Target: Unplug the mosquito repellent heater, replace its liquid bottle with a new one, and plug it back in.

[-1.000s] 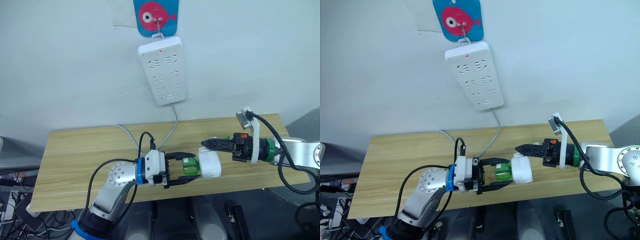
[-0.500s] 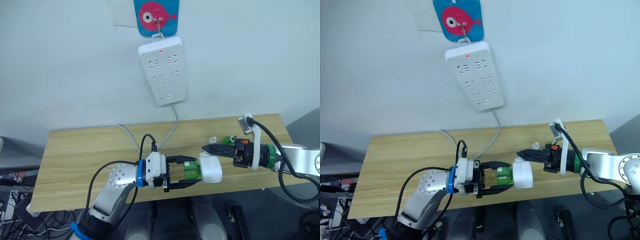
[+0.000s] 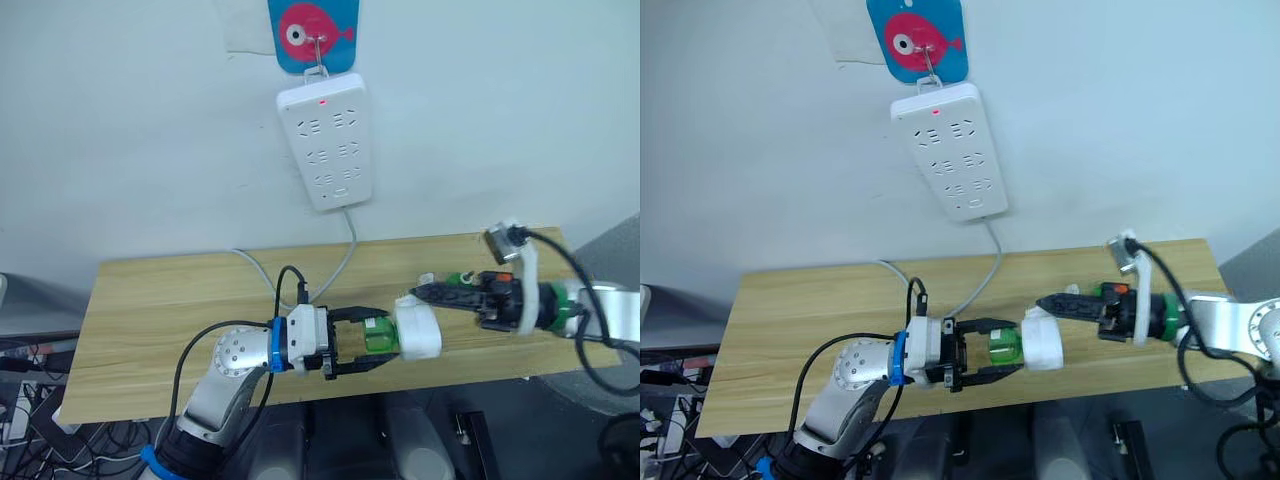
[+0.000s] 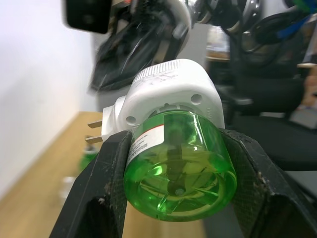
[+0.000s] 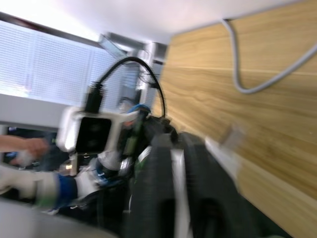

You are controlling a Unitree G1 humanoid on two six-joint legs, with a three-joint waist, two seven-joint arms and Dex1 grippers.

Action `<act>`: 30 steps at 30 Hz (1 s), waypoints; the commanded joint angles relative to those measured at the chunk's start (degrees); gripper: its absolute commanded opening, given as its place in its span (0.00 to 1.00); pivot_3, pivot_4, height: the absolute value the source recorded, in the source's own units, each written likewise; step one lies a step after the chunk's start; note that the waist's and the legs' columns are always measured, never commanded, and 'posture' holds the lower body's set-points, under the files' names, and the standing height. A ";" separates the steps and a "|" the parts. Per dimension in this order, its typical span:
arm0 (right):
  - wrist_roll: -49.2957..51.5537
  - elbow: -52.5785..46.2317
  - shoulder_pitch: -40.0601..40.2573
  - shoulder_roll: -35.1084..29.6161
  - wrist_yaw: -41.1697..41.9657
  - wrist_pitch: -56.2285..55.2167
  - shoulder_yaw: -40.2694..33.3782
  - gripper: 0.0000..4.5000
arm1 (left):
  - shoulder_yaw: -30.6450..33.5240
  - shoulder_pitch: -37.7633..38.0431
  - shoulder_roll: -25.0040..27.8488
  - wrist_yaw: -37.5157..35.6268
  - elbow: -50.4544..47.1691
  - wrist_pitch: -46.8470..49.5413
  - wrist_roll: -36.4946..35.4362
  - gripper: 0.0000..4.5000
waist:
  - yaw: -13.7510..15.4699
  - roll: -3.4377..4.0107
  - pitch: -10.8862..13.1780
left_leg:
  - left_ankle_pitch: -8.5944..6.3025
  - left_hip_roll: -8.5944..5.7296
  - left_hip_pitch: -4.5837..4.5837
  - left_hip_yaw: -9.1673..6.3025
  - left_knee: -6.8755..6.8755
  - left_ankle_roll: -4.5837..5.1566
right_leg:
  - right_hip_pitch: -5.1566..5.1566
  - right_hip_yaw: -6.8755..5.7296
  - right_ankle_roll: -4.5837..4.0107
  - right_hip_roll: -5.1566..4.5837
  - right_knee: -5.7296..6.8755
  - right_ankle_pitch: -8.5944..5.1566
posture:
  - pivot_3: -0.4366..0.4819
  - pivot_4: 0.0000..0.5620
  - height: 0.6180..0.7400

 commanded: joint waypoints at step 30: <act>1.43 -0.93 4.96 0.01 3.37 2.81 3.03 0.99 | -2.75 -7.75 -1.32 -1.49 8.93 -20.41 4.32 0.51 | 0.04 0.00 -0.01 | 0.00 -0.02 -0.01 0.06 0.00 0.00 | -0.04 -0.10 0.01 0.02 0.03 0.01 | 0.26 0.58 1.00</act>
